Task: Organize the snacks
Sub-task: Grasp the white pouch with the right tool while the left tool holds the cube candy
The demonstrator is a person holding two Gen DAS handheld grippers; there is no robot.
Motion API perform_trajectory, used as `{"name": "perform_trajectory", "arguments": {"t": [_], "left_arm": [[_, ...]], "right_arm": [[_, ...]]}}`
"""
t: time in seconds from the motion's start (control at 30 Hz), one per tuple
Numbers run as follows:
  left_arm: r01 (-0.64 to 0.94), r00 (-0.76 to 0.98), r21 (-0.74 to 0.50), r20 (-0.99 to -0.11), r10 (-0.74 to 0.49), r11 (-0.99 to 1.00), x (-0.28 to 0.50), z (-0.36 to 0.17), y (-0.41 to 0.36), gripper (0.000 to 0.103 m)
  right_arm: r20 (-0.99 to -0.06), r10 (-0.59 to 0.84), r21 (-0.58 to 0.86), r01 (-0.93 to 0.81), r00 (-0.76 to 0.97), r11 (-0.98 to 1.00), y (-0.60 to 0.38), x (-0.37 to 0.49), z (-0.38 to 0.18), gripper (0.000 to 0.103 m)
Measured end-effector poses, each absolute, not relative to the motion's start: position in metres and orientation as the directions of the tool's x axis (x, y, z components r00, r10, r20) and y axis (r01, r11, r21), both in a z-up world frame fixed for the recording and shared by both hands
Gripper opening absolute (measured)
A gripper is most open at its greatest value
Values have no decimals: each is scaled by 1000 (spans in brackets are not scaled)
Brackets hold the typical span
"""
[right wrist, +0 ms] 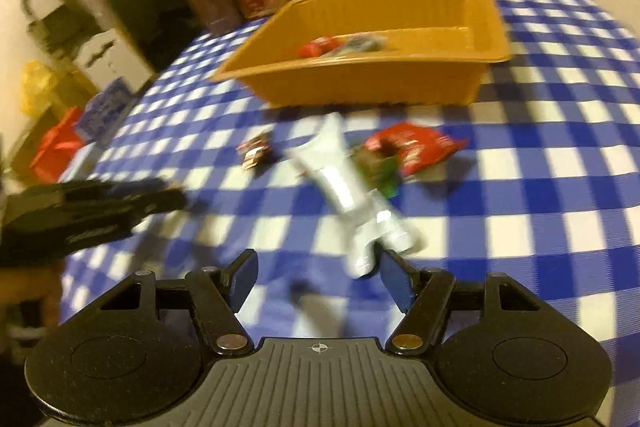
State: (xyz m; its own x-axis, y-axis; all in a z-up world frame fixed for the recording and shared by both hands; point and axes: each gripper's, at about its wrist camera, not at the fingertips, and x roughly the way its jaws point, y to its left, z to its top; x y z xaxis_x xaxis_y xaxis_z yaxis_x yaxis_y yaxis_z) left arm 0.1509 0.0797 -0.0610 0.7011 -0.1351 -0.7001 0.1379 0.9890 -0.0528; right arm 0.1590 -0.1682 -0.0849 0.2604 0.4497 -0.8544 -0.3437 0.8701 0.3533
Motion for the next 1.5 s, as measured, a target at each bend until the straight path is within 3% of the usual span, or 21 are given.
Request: {"name": "perform_trajectory", "arguments": {"t": [0.17,0.27,0.43,0.5,0.57,0.87,1.17,1.33,1.37,1.43,1.5], "left_arm": [[142,707,-60,-692,-144,988,149,-57,78,30],[143,709,-74,-689,-155,987,150,-55,77,30],[159,712,-87,-680,-175,983,152,-50,72,30],[165,712,-86,-679,-179,983,152,-51,71,30],[165,709,-89,-682,-181,982,154,-51,71,30],[162,715,-93,-675,-182,982,155,-50,72,30],[160,716,-98,-673,-183,982,157,-50,71,30],[158,714,-100,-675,-184,982,158,-50,71,30],[157,714,-100,-675,-183,982,158,-50,70,30],[158,714,-102,-675,-185,982,158,-50,70,30],[162,715,-101,-673,-187,982,157,-50,69,30]], "right_arm": [[-851,352,179,-417,389,891,-162,153,-69,68],[-836,342,144,-429,430,892,-159,155,-69,68],[-844,352,140,-468,405,873,-147,172,-82,67],[-850,359,145,-484,386,863,-143,177,-87,51],[-856,360,147,-493,371,857,-139,183,-94,45],[-877,369,161,-537,306,828,-122,179,-96,42],[-864,357,225,-363,355,904,-127,197,-104,43],[-871,338,201,-367,357,908,-124,197,-109,42],[-872,338,206,-362,355,909,-125,197,-109,41],[-874,334,207,-351,354,913,-127,197,-108,28],[-876,333,209,-346,350,914,-128,197,-107,28]]}}
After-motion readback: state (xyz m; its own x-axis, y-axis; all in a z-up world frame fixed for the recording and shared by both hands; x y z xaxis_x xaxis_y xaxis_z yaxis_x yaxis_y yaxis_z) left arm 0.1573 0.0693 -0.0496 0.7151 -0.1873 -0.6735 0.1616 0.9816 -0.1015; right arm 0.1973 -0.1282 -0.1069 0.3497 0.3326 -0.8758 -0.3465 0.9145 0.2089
